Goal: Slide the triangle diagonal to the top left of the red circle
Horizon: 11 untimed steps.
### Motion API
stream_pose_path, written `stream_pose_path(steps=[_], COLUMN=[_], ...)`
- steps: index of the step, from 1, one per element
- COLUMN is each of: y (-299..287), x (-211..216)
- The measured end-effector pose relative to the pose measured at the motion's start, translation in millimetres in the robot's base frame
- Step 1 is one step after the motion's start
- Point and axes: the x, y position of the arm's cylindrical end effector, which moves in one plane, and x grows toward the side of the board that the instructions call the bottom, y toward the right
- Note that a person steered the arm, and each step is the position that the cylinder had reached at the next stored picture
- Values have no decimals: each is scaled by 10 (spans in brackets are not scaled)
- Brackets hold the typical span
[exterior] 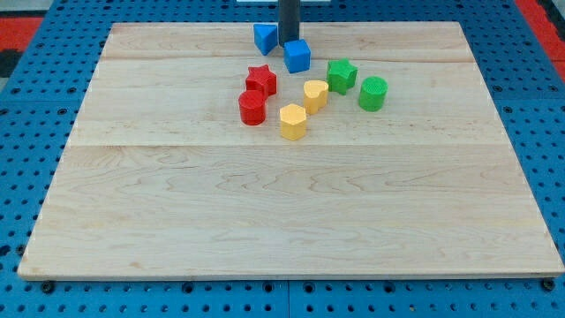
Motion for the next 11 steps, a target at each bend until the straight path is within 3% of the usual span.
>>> stream_pose_path(steps=[4,8,11], y=[-20,-206,-764], x=[243,-493,-172])
